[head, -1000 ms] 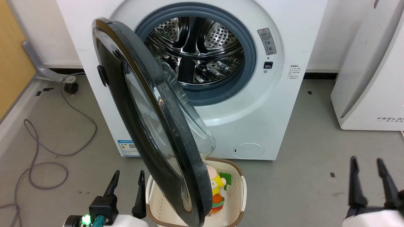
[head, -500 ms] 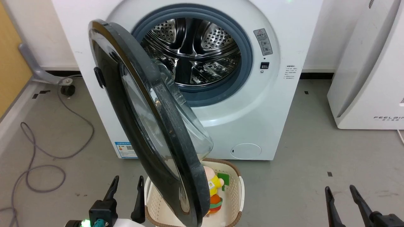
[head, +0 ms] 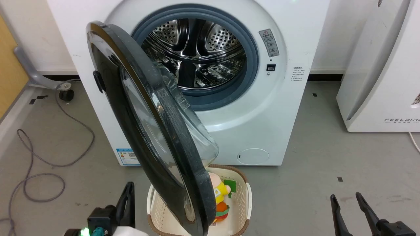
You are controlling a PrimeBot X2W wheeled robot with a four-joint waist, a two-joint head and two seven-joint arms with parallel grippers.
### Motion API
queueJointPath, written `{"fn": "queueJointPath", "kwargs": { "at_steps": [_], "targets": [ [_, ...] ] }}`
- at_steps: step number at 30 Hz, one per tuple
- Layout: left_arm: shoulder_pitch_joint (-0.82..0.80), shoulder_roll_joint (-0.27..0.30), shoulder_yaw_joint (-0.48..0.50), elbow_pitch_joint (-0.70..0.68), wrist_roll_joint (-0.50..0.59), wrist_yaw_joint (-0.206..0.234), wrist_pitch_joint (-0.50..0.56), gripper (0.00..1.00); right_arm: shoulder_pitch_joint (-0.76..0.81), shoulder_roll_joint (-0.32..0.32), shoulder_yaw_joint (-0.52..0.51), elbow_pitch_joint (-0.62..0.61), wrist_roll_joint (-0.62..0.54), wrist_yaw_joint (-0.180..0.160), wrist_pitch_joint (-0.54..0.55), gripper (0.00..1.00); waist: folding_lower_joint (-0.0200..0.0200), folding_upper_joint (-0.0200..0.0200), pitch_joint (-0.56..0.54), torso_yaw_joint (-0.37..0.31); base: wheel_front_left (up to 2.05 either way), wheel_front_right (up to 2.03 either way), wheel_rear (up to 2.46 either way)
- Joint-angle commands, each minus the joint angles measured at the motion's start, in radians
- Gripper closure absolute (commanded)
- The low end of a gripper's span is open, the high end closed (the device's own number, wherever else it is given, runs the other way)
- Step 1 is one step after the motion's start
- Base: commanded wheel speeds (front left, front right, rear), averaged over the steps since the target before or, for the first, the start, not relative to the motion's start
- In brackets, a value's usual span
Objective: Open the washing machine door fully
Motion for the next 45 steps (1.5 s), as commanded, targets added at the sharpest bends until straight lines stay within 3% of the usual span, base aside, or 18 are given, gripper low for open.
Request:
{"fn": "queueJointPath", "kwargs": {
  "at_steps": [1, 16, 27, 36, 45],
  "targets": [
    [-0.011, 0.003, 0.006, -0.029, -0.006, 0.005, -0.006, 1.00, -0.007, 0.001, 0.004, 0.004, -0.001, -0.001, -0.004, 0.00, 0.0000, -0.0001, 0.000, 0.002, 0.00, 0.00, 0.00],
    [-0.117, 0.032, 0.013, -0.466, 0.077, 0.043, -0.006, 1.00, -0.011, 0.001, 0.008, 0.014, 0.017, -0.001, -0.004, 0.00, 0.0000, -0.0001, -0.001, 0.017, 0.00, 0.00, 0.00],
    [-0.232, 0.024, -0.151, -0.768, 0.129, 0.026, -0.006, 1.00, -0.008, 0.001, 0.007, 0.026, 0.022, -0.001, -0.004, 0.00, 0.0000, -0.0001, -0.006, 0.013, 0.00, 0.00, 0.00],
    [-0.175, 0.012, -0.402, -0.733, 0.084, -0.048, 0.006, 1.00, 0.002, 0.001, 0.003, 0.037, 0.028, -0.001, -0.004, 0.00, 0.0000, -0.0001, -0.016, 0.005, 0.00, 0.00, 0.00],
    [-0.043, 0.023, -0.598, -0.607, 0.008, -0.090, 0.137, 1.00, 0.008, 0.001, 0.006, 0.050, 0.034, -0.001, -0.004, 0.00, 0.0000, -0.0001, -0.013, 0.007, 0.00, 0.00, 0.00]
  ]
}}
